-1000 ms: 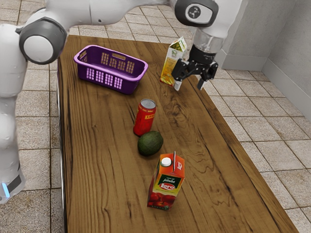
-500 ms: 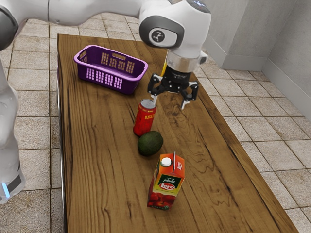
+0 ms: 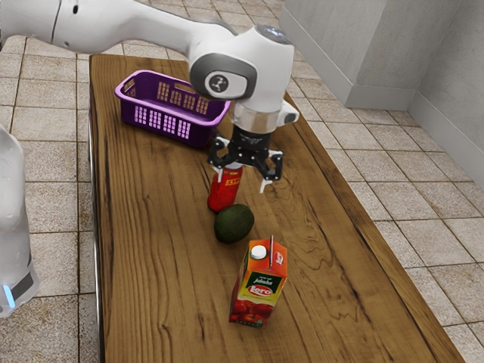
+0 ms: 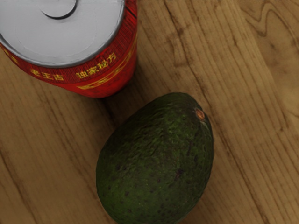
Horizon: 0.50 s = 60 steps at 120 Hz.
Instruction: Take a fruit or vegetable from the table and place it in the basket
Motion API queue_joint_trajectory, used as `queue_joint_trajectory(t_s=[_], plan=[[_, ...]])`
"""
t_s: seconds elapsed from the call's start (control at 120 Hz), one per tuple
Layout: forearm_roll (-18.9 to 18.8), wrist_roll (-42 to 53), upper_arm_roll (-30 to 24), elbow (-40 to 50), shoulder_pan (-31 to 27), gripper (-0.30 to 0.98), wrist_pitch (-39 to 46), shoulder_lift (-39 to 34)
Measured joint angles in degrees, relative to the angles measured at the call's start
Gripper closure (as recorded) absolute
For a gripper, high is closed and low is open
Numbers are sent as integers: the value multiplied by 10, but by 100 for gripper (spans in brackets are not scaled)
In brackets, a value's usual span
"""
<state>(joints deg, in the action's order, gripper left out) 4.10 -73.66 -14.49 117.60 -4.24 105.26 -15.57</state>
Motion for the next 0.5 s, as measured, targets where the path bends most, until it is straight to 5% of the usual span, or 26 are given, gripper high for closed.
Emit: queue_joint_trajectory(t_s=[0.5], plan=[[66,55,0,78,-14,0,73,0]])
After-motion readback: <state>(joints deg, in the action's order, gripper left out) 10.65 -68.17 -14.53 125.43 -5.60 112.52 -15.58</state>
